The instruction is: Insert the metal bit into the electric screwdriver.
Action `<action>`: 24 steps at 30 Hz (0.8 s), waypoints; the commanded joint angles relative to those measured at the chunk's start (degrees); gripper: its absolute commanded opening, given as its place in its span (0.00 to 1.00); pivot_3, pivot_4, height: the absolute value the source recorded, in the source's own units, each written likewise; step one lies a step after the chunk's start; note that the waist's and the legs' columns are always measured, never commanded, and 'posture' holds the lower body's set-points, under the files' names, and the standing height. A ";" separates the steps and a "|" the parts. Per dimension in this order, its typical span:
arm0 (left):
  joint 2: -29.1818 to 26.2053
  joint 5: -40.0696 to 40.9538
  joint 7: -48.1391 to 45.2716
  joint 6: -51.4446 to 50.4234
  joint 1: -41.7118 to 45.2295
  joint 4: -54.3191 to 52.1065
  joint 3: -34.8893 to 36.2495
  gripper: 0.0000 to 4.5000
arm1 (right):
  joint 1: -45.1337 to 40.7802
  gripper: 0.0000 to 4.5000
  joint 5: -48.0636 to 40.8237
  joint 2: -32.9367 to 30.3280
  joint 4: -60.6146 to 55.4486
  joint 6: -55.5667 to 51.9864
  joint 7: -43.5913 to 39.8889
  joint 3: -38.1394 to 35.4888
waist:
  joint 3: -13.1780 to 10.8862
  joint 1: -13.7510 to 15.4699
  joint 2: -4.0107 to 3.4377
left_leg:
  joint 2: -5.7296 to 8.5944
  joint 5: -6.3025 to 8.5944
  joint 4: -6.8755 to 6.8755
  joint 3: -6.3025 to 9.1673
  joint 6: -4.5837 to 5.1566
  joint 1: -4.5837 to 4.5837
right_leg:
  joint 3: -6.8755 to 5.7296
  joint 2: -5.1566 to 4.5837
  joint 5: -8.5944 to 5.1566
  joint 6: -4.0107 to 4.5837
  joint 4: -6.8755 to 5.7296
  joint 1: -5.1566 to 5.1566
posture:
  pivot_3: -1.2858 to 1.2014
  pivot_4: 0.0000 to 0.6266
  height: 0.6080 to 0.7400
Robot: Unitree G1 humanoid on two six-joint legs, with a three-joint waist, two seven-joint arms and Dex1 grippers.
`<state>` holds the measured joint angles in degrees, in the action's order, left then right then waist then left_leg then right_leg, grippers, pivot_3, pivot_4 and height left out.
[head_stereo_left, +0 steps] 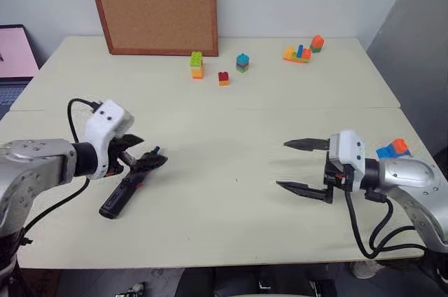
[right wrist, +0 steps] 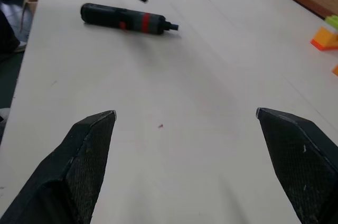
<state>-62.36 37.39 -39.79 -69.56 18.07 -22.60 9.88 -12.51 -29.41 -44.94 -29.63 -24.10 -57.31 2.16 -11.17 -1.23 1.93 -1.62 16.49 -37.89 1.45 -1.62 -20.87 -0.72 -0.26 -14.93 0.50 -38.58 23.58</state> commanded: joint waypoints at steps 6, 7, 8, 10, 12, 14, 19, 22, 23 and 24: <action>-1.35 -8.95 2.73 1.28 6.60 5.14 -10.97 1.00 | -3.05 1.00 0.84 0.17 0.45 2.24 -4.18 2.88 | -0.04 -0.06 0.04 | -0.03 0.00 0.01 -0.01 0.00 -0.02 | 0.02 0.02 0.00 0.01 -0.01 0.03 | 0.52 0.24 1.00; -1.56 -9.65 2.63 1.50 6.61 5.45 -11.76 1.00 | -2.98 1.00 0.87 0.18 0.42 2.17 -4.29 2.86 | -0.05 -0.15 0.04 | -0.04 0.00 0.01 -0.03 0.00 -0.03 | 0.05 0.01 0.00 0.01 -0.01 0.05 | 0.52 0.24 1.00; -1.61 -10.32 2.72 1.59 6.69 5.80 -12.37 1.00 | -2.96 1.00 0.91 0.19 0.41 2.11 -4.33 2.84 | -0.05 -0.17 0.04 | -0.04 0.00 0.01 -0.04 0.00 -0.07 | 0.08 0.01 0.00 0.00 -0.01 0.10 | 0.52 0.24 1.00; -1.00 -10.84 2.78 0.97 6.96 6.37 -12.93 1.00 | -2.92 1.00 0.85 0.09 0.33 1.98 -4.48 2.71 | -0.05 -0.17 0.05 | -0.04 0.00 0.01 -0.05 0.00 -0.09 | 0.09 0.01 0.00 0.00 -0.02 0.13 | 0.52 0.24 1.00; 0.20 -11.03 3.07 -0.29 7.35 7.18 -13.52 1.00 | -3.28 1.00 0.66 -0.10 0.20 1.57 -4.58 2.66 | -0.05 -0.14 0.05 | -0.04 0.00 0.01 -0.03 0.00 -0.09 | 0.07 0.01 0.00 0.00 -0.03 0.13 | 0.52 0.24 1.00; 1.44 -11.30 3.43 -1.22 7.82 7.68 -14.10 1.00 | -3.66 1.00 0.50 -0.45 0.20 1.22 -4.90 2.58 | -0.05 -0.12 0.05 | -0.03 0.00 -0.01 -0.03 0.00 -0.08 | 0.06 0.00 0.00 0.00 -0.08 0.13 | 0.52 0.24 1.00; 4.49 -12.52 5.28 -3.41 8.29 9.02 -14.77 1.00 | -5.26 1.00 0.39 -1.30 0.51 0.43 -5.92 2.57 | -0.05 -0.13 0.06 | -0.01 0.00 -0.07 -0.03 0.00 -0.05 | 0.07 -0.01 0.01 -0.01 -0.21 0.12 | 0.52 0.24 1.00; 7.01 -13.15 6.88 -4.95 9.50 11.72 -14.70 1.00 | -6.05 1.00 0.12 -1.45 0.41 -0.18 -6.02 2.84 | -0.05 -0.14 0.06 | -0.03 0.00 -0.06 -0.01 0.00 -0.04 | 0.05 0.00 0.00 0.00 -0.23 0.13 | 0.52 0.24 1.00; 7.75 -13.37 7.20 -5.24 10.01 12.57 -14.78 1.00 | -6.28 1.00 -0.14 -1.47 0.19 -0.53 -6.13 2.91 | -0.05 -0.10 0.06 | -0.02 0.00 -0.06 -0.01 0.00 -0.05 | 0.05 0.01 0.00 0.00 -0.23 0.14 | 0.52 0.24 1.00; 8.71 -13.50 7.63 -5.86 10.70 13.54 -14.67 1.00 | -6.53 1.00 -0.47 -1.47 -0.10 -0.95 -6.25 2.91 | -0.06 -0.09 0.06 | -0.02 0.00 -0.07 0.00 0.00 -0.04 | 0.04 0.01 0.00 0.00 -0.26 0.14 | 0.52 0.24 1.00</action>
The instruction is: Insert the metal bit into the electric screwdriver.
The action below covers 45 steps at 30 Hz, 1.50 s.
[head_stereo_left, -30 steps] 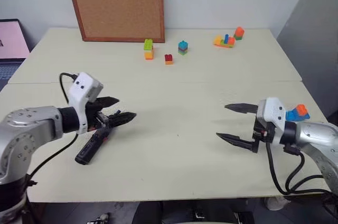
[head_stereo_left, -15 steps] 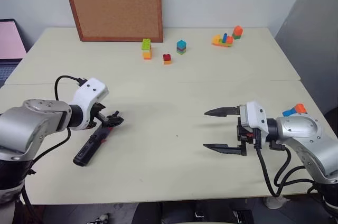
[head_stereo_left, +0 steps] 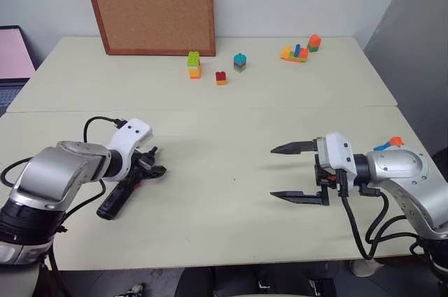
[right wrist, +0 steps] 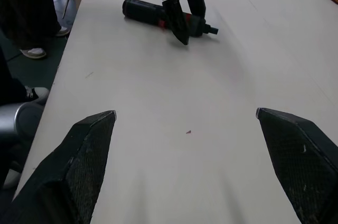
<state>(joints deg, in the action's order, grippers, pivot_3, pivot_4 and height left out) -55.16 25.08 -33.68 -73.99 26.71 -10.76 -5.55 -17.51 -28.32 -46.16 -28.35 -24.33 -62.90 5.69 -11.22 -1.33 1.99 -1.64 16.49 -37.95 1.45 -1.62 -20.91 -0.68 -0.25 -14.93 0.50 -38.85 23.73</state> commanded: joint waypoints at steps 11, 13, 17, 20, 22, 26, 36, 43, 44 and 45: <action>3.51 -1.58 0.83 -3.72 5.79 5.98 -1.04 1.00 | -3.88 1.00 -2.73 -0.76 -1.44 -2.71 -2.57 -0.36 | 0.00 -0.01 0.01 | 0.02 0.00 -0.03 0.01 -0.01 0.02 | 0.00 -0.02 0.01 0.00 -0.06 -0.01 | 0.52 0.24 1.00; 3.35 -1.56 0.60 -4.10 5.90 6.04 -1.18 1.00 | -4.01 1.00 -2.63 -0.75 -1.40 -2.75 -2.66 -0.32 | 0.00 -0.03 0.01 | 0.02 0.00 -0.03 0.00 -0.01 0.03 | 0.01 -0.02 0.01 0.00 -0.07 -0.01 | 0.52 0.24 1.00; 2.79 -1.76 0.31 -5.19 6.00 5.79 -1.47 0.91 | -3.99 1.00 -2.25 -0.80 -1.28 -2.57 -2.70 -0.25 | 0.00 -0.03 0.01 | 0.01 -0.01 -0.02 0.01 -0.01 0.04 | 0.01 -0.02 0.00 0.00 -0.07 -0.01 | 0.52 0.24 1.00; 2.64 -2.10 0.34 -5.45 5.65 5.68 -1.42 0.78 | -4.00 1.00 -2.05 -0.59 -1.33 -2.56 -2.37 -0.19 | 0.00 -0.06 0.01 | 0.01 0.00 -0.02 -0.01 -0.01 0.03 | 0.04 -0.02 0.00 0.00 -0.07 -0.01 | 0.52 0.24 1.00; 2.76 -2.22 0.48 -5.66 5.29 5.51 -1.21 0.68 | -3.94 1.00 -1.88 -0.50 -1.35 -2.50 -2.21 -0.10 | 0.00 -0.05 0.01 | 0.01 -0.01 -0.02 -0.01 -0.01 0.03 | 0.04 -0.03 0.00 0.00 -0.07 0.00 | 0.52 0.24 1.00; 2.93 -2.04 0.47 -6.16 4.22 4.48 -0.63 0.51 | -3.52 1.00 -1.55 -0.32 -1.28 -2.12 -1.84 -0.07 | 0.00 -0.06 0.01 | 0.01 -0.01 -0.02 -0.01 -0.01 0.04 | 0.04 -0.04 0.01 0.00 -0.07 -0.01 | 0.52 0.24 1.00; 3.36 -3.11 -0.05 -1.69 6.07 4.38 0.41 0.37 | -3.19 1.00 -0.44 0.04 -0.92 -1.60 -1.96 0.30 | 0.00 -0.02 0.01 | 0.02 -0.01 -0.02 0.00 -0.01 0.03 | 0.03 -0.05 0.01 0.00 -0.07 -0.01 | 0.52 0.24 1.00; 5.31 -2.77 -1.22 3.55 10.59 0.43 -0.03 0.37 | -2.89 1.00 -1.00 -0.45 -0.90 -2.31 -0.89 -1.93 | 0.00 0.99 0.02 | 0.03 -0.01 -0.07 0.02 -0.02 -0.02 | -0.02 -0.05 0.01 0.00 -0.07 0.00 | 0.52 0.24 1.00; 5.97 -2.67 -1.19 3.90 11.35 -0.06 -0.03 0.37 | -2.74 1.00 -1.08 -0.49 -0.92 -2.44 -0.61 -2.32 | 0.00 1.09 0.02 | 0.04 -0.01 -0.08 0.01 -0.02 -0.03 | -0.01 -0.06 0.01 0.00 -0.06 0.00 | 0.52 0.24 1.00; 6.43 -2.60 -1.14 4.00 11.84 -0.32 0.02 0.37 | -2.63 1.00 -1.13 -0.51 -0.94 -2.53 -0.43 -2.56 | 0.00 1.13 0.02 | 0.05 -0.01 -0.08 -0.01 -0.02 -0.04 | 0.02 -0.06 0.01 0.00 -0.04 -0.01 | 0.52 0.24 1.00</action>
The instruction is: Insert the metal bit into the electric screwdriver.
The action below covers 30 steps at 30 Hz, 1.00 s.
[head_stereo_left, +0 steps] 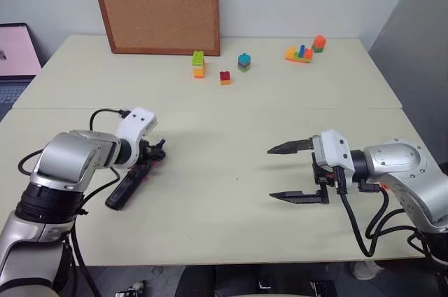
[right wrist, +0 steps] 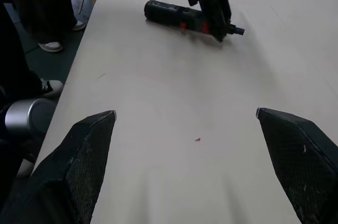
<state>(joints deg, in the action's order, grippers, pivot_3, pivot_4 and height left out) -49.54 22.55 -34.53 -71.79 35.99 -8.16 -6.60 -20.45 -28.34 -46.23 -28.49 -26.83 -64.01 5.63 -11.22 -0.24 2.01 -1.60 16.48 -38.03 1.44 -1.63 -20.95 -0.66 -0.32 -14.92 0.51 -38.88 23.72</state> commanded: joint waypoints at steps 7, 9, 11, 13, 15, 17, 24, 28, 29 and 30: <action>6.75 1.42 0.08 2.66 6.51 -3.96 2.32 0.37 | 1.70 1.00 -1.86 -1.49 -1.20 -1.50 2.67 -6.26 | 0.00 0.10 0.01 | 0.01 0.00 0.00 -0.02 0.00 -0.02 | 0.02 -0.02 0.00 0.00 0.01 0.00 | 0.52 0.24 1.00; 9.59 2.28 0.13 4.21 7.67 -3.54 3.43 0.37 | 2.47 1.00 -2.11 -2.25 -1.72 -2.18 3.32 -8.01 | 0.00 0.10 0.01 | 0.02 0.00 -0.01 -0.01 -0.01 -0.02 | 0.01 -0.02 0.00 0.01 0.00 0.00 | 0.52 0.24 1.00; 11.87 2.85 0.06 5.56 8.78 -2.92 4.01 0.37 | 3.23 1.00 -2.61 -3.10 -2.56 -2.91 3.90 -9.53 | 0.00 0.12 0.01 | 0.02 0.00 -0.01 -0.01 -0.01 -0.01 | 0.01 -0.02 0.00 0.00 -0.02 0.00 | 0.52 0.24 1.00; 14.19 3.07 -0.04 8.25 9.22 -2.70 4.11 0.37 | 4.12 1.00 -3.56 -3.90 -3.60 -3.96 4.51 -11.18 | 0.00 0.13 0.01 | 0.03 -0.01 -0.01 -0.01 -0.01 -0.02 | 0.00 -0.02 0.00 0.00 -0.02 0.00 | 0.52 0.24 1.00; 16.81 3.11 -0.09 11.78 8.94 -2.97 3.81 0.37 | 5.31 1.00 -4.25 -4.74 -4.44 -4.90 5.09 -12.86 | 0.00 0.10 0.00 | 0.03 -0.01 -0.01 -0.03 -0.01 -0.01 | 0.03 -0.02 0.01 0.01 -0.02 0.00 | 0.52 0.24 1.00; 19.70 3.04 0.08 15.06 8.14 -3.19 3.13 0.37 | 6.37 1.00 -4.11 -5.26 -4.84 -5.28 5.80 -14.16 | 0.00 0.10 0.01 | 0.02 -0.01 -0.01 -0.05 -0.02 -0.01 | 0.05 -0.02 0.01 0.01 -0.01 0.00 | 0.52 0.24 1.00; 31.34 -1.94 3.22 34.09 2.47 -1.14 -0.22 0.37 | 8.69 1.00 -4.80 -5.03 -7.71 -6.67 9.06 -15.83 | 0.00 0.12 0.00 | 0.04 -0.02 -0.04 -0.08 -0.03 0.03 | 0.08 -0.05 0.03 -0.01 0.00 -0.06 | 0.52 0.24 1.00; 35.15 -4.83 4.09 42.60 -0.34 0.75 -1.59 0.37 | 9.13 1.00 -4.82 -5.15 -8.42 -6.89 10.06 -15.56 | 0.00 0.13 0.00 | 0.04 -0.02 -0.04 -0.07 -0.03 0.07 | 0.07 -0.03 0.03 -0.02 -0.02 -0.10 | 0.52 0.24 1.00; 36.05 -4.97 4.57 43.72 -0.86 1.09 -1.32 0.37 | 9.10 1.00 -4.71 -5.26 -8.48 -6.80 10.23 -15.41 | 0.00 0.13 0.00 | 0.05 -0.02 -0.04 -0.08 -0.03 0.06 | 0.04 -0.02 0.04 -0.02 -0.02 -0.10 | 0.52 0.24 1.00; 36.66 -5.20 4.69 45.09 -1.24 1.37 -1.21 0.37 | 9.04 1.00 -4.73 -5.28 -8.60 -6.82 10.44 -15.29 | 0.00 0.13 0.00 | 0.05 -0.02 -0.05 -0.09 -0.03 0.07 | 0.04 -0.01 0.04 -0.03 -0.02 -0.11 | 0.52 0.24 1.00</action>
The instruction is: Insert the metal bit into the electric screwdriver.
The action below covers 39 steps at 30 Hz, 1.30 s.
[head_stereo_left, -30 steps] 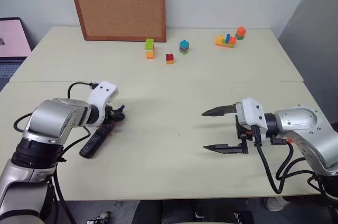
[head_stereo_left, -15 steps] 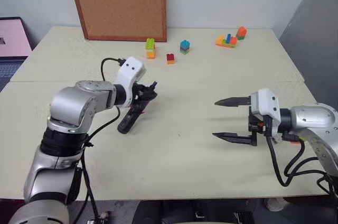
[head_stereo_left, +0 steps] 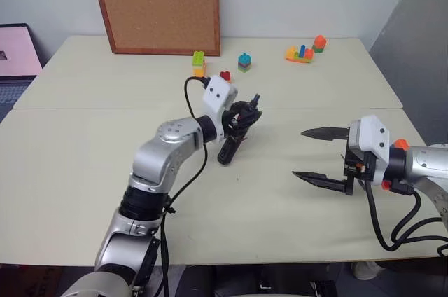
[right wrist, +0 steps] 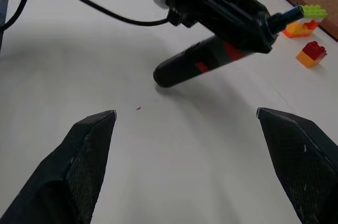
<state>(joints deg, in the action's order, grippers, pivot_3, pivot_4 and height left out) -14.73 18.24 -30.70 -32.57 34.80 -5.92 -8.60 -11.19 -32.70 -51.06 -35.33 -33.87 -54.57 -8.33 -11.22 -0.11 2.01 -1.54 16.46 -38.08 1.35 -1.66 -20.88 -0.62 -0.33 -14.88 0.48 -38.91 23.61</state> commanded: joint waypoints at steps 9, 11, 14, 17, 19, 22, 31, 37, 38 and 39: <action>1.65 -5.42 -0.26 15.75 -6.54 1.49 0.04 0.37 | -2.46 1.00 0.35 -0.24 -0.75 0.88 1.38 0.70 | 0.00 -0.01 0.00 | 0.00 0.00 -0.01 -0.02 0.01 0.02 | 0.00 0.06 0.01 -0.02 0.04 -0.04 | 0.52 0.24 1.00; 1.08 -5.55 -0.31 16.13 -8.14 0.37 0.22 0.37 | -2.77 1.00 0.27 -0.24 -0.56 0.79 1.35 0.80 | 0.01 -0.04 -0.01 | -0.01 0.00 0.00 -0.02 0.01 0.06 | 0.00 0.07 0.01 -0.02 0.05 -0.10 | 0.52 0.24 1.00; 0.10 -5.28 0.26 15.37 -10.97 -2.64 0.90 0.37 | -2.77 1.00 0.62 -0.30 -0.13 1.21 1.09 1.19 | 0.02 -0.15 -0.02 | -0.01 0.01 0.01 -0.01 0.02 0.06 | 0.02 0.08 0.01 -0.02 0.04 -0.19 | 0.52 0.24 1.00; -1.09 -4.98 0.81 14.19 -13.15 -5.88 1.69 0.37 | -2.88 1.00 0.80 -0.22 0.01 1.47 0.99 1.62 | 0.02 -0.19 -0.03 | -0.02 0.01 0.02 -0.01 0.02 0.10 | 0.02 0.13 0.00 -0.03 0.03 -0.22 | 0.52 0.24 1.00; -2.07 -4.30 1.23 12.72 -14.49 -8.22 3.10 0.37 | -3.22 1.00 0.94 -0.04 0.20 1.68 1.02 2.08 | 0.03 -0.23 -0.04 | -0.02 0.01 0.02 -0.02 0.02 0.11 | 0.00 0.17 0.01 -0.02 0.03 -0.23 | 0.52 0.24 1.00; -3.43 -2.93 1.67 10.60 -15.90 -10.83 5.21 0.37 | -3.47 1.00 0.96 -0.01 0.40 2.02 0.98 2.50 | 0.03 -0.28 -0.04 | -0.03 0.01 0.02 -0.01 0.02 0.13 | -0.01 0.21 0.01 -0.01 0.01 -0.23 | 0.52 0.24 1.00; -8.44 2.39 2.18 5.17 -21.81 -17.93 11.51 0.37 | -4.06 1.00 1.17 0.13 1.51 2.82 0.09 2.96 | 0.03 -0.74 -0.05 | -0.09 0.01 0.03 0.00 0.01 0.20 | -0.03 0.29 0.05 0.06 -0.03 -0.25 | 0.52 0.24 1.00; -9.42 2.71 3.14 4.33 -23.48 -20.50 10.95 0.37 | -4.78 1.00 1.70 0.38 2.52 3.73 -0.02 3.90 | 0.04 -0.83 -0.05 | -0.08 0.01 0.02 -0.02 0.01 0.23 | -0.06 0.29 0.10 0.07 -0.03 -0.29 | 0.52 0.24 1.00; -9.37 2.47 3.27 4.41 -23.55 -20.65 10.58 0.37 | -4.92 1.00 1.82 0.45 2.71 3.89 -0.03 4.10 | 0.04 -0.83 -0.05 | -0.08 0.01 0.03 -0.02 0.01 0.23 | -0.05 0.29 0.10 0.08 -0.03 -0.29 | 0.52 0.24 1.00; -9.46 1.93 3.17 4.90 -23.53 -20.72 9.98 0.37 | -5.08 1.00 1.93 0.50 2.88 3.99 -0.05 4.29 | 0.04 -0.83 -0.05 | -0.08 0.01 0.03 -0.02 0.01 0.23 | -0.05 0.29 0.10 0.08 -0.03 -0.29 | 0.52 0.24 1.00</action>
<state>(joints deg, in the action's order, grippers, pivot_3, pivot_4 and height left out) -23.22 22.53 -28.97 -27.27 11.92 -26.68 1.52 -15.08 -30.65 -50.77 -32.05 -31.19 -54.19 -3.67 -11.19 -0.94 1.96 -1.62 16.47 -38.05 1.34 -1.65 -20.66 -0.68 -0.04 -14.79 0.56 -38.92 23.32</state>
